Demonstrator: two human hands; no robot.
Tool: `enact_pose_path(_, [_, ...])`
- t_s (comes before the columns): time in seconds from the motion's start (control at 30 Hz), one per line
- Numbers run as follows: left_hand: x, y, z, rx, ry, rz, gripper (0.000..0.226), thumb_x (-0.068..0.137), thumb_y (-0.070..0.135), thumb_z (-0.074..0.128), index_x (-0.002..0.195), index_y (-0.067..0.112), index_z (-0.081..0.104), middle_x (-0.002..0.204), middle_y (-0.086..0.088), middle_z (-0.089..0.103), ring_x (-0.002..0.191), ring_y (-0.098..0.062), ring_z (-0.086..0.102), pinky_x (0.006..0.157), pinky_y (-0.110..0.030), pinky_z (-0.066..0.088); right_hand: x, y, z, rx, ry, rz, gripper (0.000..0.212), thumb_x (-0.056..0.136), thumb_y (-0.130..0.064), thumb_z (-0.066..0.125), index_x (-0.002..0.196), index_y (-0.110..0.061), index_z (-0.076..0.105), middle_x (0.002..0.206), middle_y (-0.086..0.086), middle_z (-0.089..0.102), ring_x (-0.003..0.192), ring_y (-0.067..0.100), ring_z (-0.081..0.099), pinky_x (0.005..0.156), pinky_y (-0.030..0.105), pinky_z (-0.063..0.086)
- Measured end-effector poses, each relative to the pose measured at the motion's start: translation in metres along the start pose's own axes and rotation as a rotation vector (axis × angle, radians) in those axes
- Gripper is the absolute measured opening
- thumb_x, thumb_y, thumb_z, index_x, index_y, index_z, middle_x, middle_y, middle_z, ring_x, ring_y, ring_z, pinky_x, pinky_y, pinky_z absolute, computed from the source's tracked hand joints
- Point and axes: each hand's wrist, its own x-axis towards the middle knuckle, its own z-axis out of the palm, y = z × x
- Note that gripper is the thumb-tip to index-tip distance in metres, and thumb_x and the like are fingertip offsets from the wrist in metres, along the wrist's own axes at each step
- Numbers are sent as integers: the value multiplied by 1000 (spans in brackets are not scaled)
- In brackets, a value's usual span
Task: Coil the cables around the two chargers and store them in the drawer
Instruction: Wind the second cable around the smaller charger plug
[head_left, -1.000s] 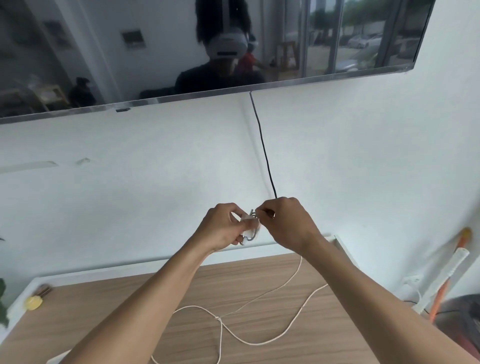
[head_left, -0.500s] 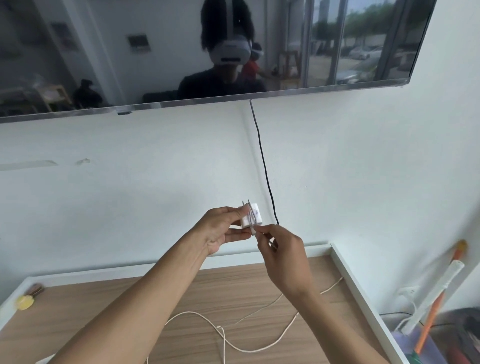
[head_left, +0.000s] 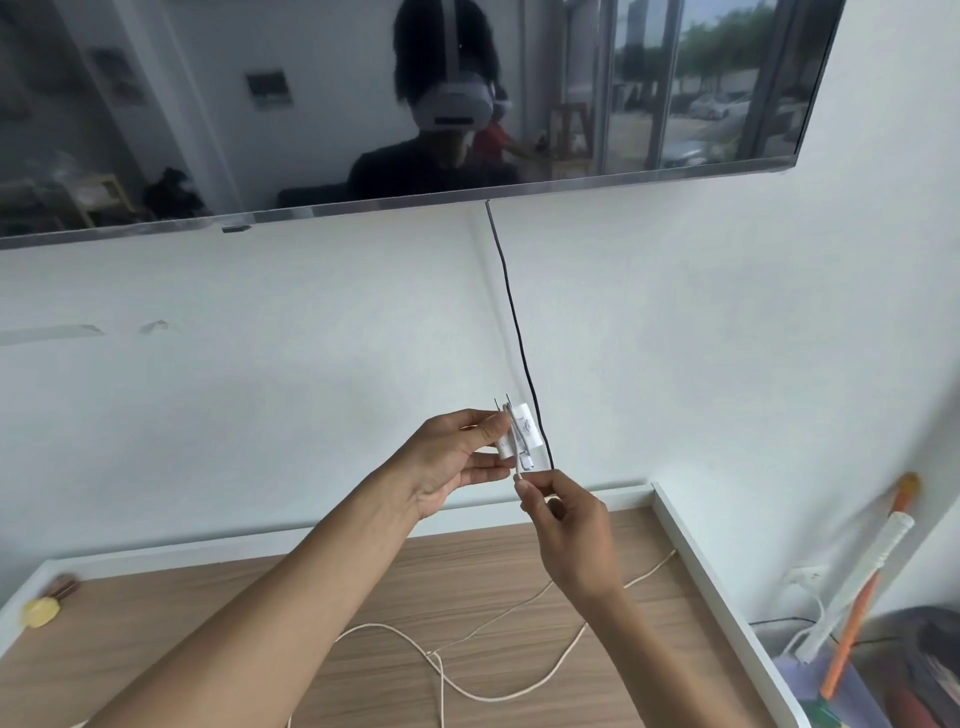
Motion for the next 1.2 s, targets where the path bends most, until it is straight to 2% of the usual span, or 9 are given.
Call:
enact_pose_path(0.1, [-4, -4, 3, 63, -35, 17, 40, 71, 36, 70, 98, 6, 66, 94, -11, 65, 83, -21, 63, 77, -29, 56, 4, 2, -3, 27, -15, 28, 16, 92, -24, 61, 77, -25, 65, 59, -9, 56, 49, 8, 36, 48, 17, 31])
enact_pose_path(0.27, [-7, -3, 0, 220, -90, 92, 37, 78, 30, 69, 105, 6, 67, 89, -14, 66, 84, -23, 60, 86, -34, 57, 19, -5, -17, -62, -82, 52, 41, 93, -15, 56, 63, -41, 58, 46, -15, 49, 41, 3, 39, 45, 10, 27])
enact_pose_path(0.47, [-14, -1, -11, 458, -102, 129, 21, 88, 25, 66, 106, 14, 69, 90, -22, 70, 82, -21, 65, 88, -35, 57, 39, -8, -32, -240, -219, 43, 15, 91, -23, 61, 85, -19, 74, 58, -9, 58, 52, 1, 50, 49, 10, 35])
enact_pose_path(0.67, [-15, -5, -17, 624, -144, 157, 16, 89, 24, 68, 103, 18, 72, 78, -8, 69, 74, -15, 64, 82, -30, 58, 53, -25, -36, -330, -375, 99, 17, 90, -26, 61, 78, -23, 72, 61, -9, 60, 48, 4, 44, 48, 17, 35])
enact_pose_path(0.77, [-13, -7, -21, 738, -141, 180, 20, 83, 32, 74, 101, 22, 74, 74, -9, 69, 72, -16, 64, 83, -39, 56, 62, -36, -38, -367, -463, 171, 18, 88, -28, 64, 77, -17, 73, 61, -9, 60, 52, 11, 43, 50, 22, 35])
enact_pose_path(0.87, [-11, -8, -21, 877, -97, 191, 22, 78, 39, 77, 95, 26, 75, 73, -4, 73, 70, -13, 67, 83, -40, 58, 71, -48, -37, -395, -496, 223, 21, 85, -34, 68, 68, -23, 72, 60, -8, 58, 52, 12, 39, 49, 23, 32])
enact_pose_path(1.0, [-10, -10, -19, 1045, 38, 194, 25, 74, 46, 77, 89, 26, 73, 70, 3, 72, 60, -6, 66, 72, -34, 55, 78, -62, -35, -354, -408, 209, 23, 89, -33, 63, 79, -16, 76, 65, -3, 59, 57, 7, 49, 57, 20, 38])
enact_pose_path(1.1, [-9, -12, -24, 932, 137, 186, 26, 75, 46, 77, 85, 22, 71, 68, 2, 72, 59, -10, 68, 72, -38, 59, 72, -69, -28, -304, -367, 180, 22, 91, -27, 61, 87, -9, 73, 64, -2, 56, 38, -4, 46, 41, 10, 30])
enact_pose_path(1.2, [-5, -9, -28, 820, 242, 203, 28, 76, 45, 76, 85, 19, 69, 69, -1, 73, 59, -13, 69, 71, -38, 58, 63, -64, -18, -320, -349, 152, 15, 94, -21, 55, 88, -14, 67, 65, -3, 55, 38, -1, 47, 36, 8, 28])
